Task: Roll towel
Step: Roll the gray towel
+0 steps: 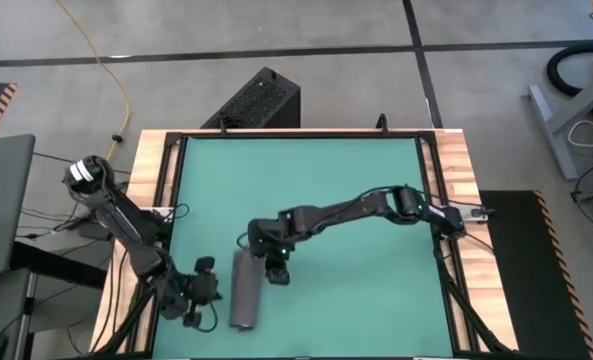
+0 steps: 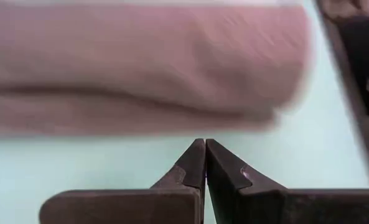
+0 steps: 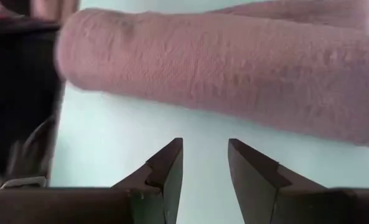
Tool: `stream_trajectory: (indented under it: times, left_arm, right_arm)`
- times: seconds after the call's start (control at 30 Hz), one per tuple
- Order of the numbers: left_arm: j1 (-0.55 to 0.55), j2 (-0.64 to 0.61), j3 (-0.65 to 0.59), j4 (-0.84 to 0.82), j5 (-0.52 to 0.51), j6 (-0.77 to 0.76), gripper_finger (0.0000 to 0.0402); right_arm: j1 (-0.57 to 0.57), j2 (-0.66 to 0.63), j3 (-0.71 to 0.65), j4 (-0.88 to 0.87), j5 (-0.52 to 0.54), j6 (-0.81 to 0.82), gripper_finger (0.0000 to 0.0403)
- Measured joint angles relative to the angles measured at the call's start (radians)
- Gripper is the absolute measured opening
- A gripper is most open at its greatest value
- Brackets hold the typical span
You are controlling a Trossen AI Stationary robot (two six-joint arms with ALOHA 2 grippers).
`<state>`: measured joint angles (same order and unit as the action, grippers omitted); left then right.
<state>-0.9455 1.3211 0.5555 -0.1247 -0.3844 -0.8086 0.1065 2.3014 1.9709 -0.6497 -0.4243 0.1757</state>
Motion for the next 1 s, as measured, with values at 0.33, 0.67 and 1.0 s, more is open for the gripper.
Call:
stream_trajectory:
  times: [0.33,0.67,1.0]
  left_arm:
    - [0.332,-0.122,-0.006,-0.039,-0.006,0.422,0.0]
    - [0.552,-0.11,-0.005,0.015,0.115,0.647,0.0]
    - [0.553,0.094,-0.005,0.076,0.186,0.621,0.0]
  right_arm:
    - [0.222,-0.007,-0.002,0.308,0.289,0.162,0.0152]
    - [0.298,0.105,-0.003,0.641,0.569,0.149,0.0118]
    - [0.348,0.16,0.0,0.543,0.639,0.131,0.0063]
